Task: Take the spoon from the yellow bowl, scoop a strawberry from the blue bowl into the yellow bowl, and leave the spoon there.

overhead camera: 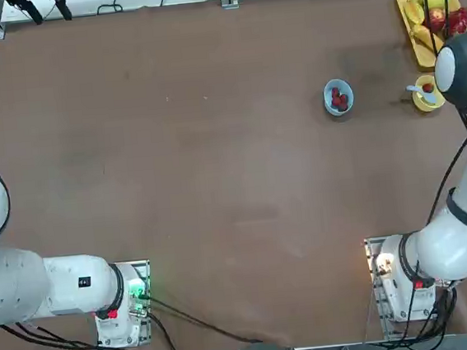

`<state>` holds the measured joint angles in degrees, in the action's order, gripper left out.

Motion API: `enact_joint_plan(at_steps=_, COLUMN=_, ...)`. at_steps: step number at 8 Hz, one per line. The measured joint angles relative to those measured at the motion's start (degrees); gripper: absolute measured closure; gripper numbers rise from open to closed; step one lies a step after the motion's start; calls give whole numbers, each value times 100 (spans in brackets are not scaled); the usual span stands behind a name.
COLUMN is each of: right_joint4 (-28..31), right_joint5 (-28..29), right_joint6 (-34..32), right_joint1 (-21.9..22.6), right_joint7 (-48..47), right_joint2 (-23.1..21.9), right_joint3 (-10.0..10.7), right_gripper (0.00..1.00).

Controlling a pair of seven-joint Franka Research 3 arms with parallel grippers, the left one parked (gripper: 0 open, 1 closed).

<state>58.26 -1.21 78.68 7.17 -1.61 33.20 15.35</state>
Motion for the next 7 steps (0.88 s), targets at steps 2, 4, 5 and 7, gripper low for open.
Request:
enact_joint_plan(at_steps=2, right_joint4=68, right_joint5=107, right_joint6=102, right_joint1=-38, right_joint7=-13, right_joint2=-152, right_joint3=-1, right_gripper=0)
enact_joint_plan(at_steps=4, right_joint4=510, right_joint5=264, right_joint6=479, right_joint1=-81, right_joint7=-22, right_joint2=-556, right_joint3=-1, right_gripper=0)
enact_joint_plan(at_steps=5, right_joint4=828, right_joint5=293, right_joint6=663, right_joint1=-105, right_joint7=-22, right_joint2=-831, right_joint3=-50, right_gripper=0)
enact_joint_plan(at_steps=7, right_joint4=1338, right_joint5=295, right_joint6=840, right_joint1=-224, right_joint7=-22, right_joint2=-1358, right_joint3=-307, right_gripper=0)
